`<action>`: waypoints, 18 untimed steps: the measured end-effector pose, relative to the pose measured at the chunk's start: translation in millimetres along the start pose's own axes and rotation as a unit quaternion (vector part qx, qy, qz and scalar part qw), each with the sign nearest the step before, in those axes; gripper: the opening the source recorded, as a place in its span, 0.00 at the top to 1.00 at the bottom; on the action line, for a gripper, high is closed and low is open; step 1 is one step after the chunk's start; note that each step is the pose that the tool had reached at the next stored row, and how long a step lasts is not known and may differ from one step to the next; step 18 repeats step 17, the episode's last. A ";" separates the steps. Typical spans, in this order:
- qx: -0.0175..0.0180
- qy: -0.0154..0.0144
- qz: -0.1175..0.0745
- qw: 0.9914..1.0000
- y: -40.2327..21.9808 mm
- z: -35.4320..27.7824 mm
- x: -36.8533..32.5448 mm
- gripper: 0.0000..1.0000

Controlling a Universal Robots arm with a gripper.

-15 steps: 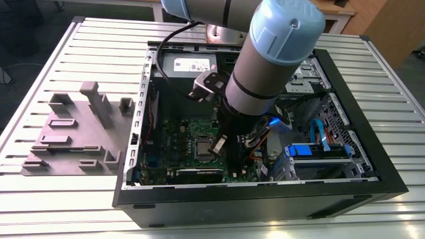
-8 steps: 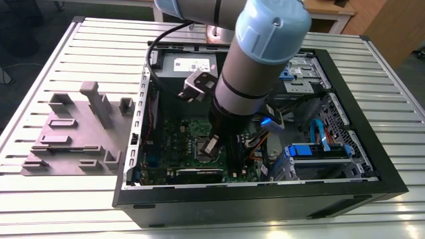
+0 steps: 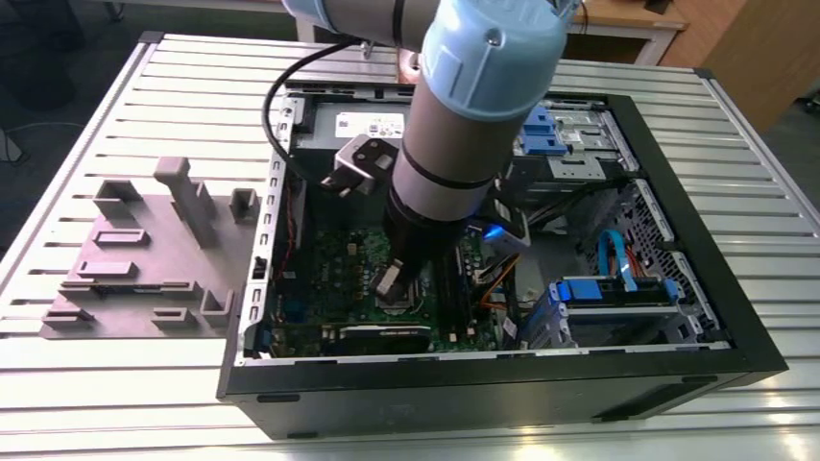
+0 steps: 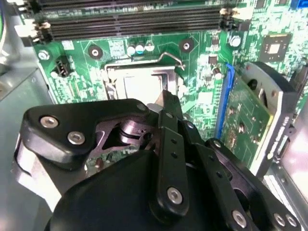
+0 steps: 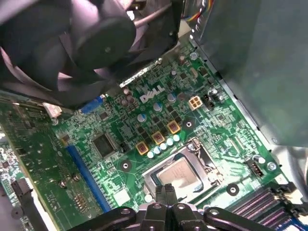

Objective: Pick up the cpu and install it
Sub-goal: 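Install the first cpu locking lever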

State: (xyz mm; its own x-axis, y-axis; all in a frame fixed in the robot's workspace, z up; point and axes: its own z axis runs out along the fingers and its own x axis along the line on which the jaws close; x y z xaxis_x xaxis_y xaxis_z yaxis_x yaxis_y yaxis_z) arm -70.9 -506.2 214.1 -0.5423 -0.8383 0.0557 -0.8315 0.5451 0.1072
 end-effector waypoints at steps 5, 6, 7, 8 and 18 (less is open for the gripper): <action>0.000 -0.001 0.000 1.000 2.7 -18.9 0.0 0.90; 0.000 -0.001 0.000 1.000 3.2 -23.2 0.2 0.90; 0.000 -0.001 0.000 1.000 3.4 -25.2 0.3 0.90; 0.000 -0.001 0.000 1.000 3.5 -25.6 0.3 0.90; 0.000 -0.001 0.000 1.000 3.5 -26.2 0.4 0.90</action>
